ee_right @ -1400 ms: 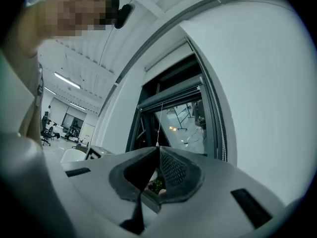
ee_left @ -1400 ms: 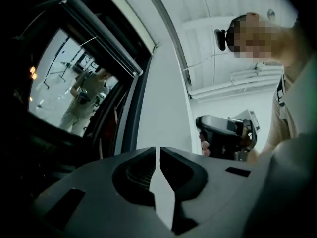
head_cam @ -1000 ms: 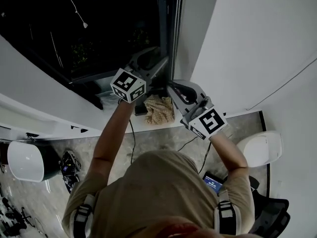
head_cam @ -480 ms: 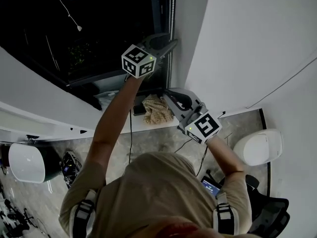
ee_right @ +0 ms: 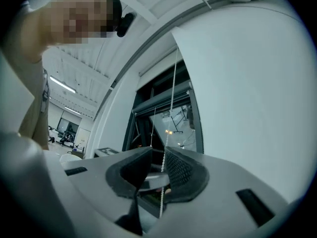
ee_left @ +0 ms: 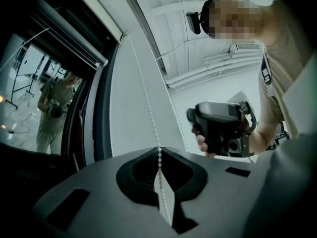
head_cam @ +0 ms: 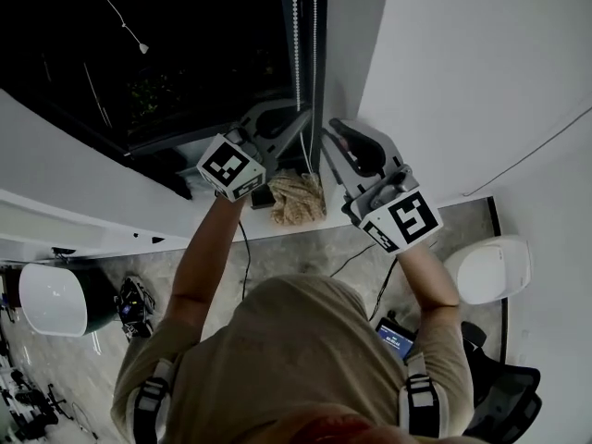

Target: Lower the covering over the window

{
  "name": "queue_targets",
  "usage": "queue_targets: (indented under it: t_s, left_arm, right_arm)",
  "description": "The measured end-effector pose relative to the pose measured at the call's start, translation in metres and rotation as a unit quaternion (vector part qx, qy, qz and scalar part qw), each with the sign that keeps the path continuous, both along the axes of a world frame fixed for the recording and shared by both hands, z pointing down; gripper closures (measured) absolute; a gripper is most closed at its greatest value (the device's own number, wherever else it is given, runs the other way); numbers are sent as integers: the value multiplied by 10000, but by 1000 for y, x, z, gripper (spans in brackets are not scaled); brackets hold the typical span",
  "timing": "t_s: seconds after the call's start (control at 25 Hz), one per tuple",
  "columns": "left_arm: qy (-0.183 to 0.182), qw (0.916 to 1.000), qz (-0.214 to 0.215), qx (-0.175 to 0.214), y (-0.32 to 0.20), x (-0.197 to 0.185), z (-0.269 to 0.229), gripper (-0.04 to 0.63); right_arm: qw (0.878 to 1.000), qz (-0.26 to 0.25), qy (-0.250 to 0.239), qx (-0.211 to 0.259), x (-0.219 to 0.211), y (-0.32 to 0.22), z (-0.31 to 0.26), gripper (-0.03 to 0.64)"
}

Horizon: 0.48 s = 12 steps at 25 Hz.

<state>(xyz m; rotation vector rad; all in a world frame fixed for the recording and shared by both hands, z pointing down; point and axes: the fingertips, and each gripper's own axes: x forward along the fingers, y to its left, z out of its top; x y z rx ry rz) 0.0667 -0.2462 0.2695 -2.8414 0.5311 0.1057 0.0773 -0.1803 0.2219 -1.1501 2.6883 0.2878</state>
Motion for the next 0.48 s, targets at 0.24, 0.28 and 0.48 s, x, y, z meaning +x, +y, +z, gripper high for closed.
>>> queue_targets:
  t_s: [0.24,0.28,0.48]
  left_arm:
    - [-108,9997,-221,-2,32,-22,-7,575]
    - [-153,9996,-237,12,36,-25,-7,575]
    - [358,9986,183,-347,60,-45,-17,574]
  right_arm:
    - [9987,-383,329,108,-54,-30,-40,514]
    - [9984,-455,332,-3,-61,-34,-41,514]
    - [9980,-547,271,-154,-78,-33,-44,603]
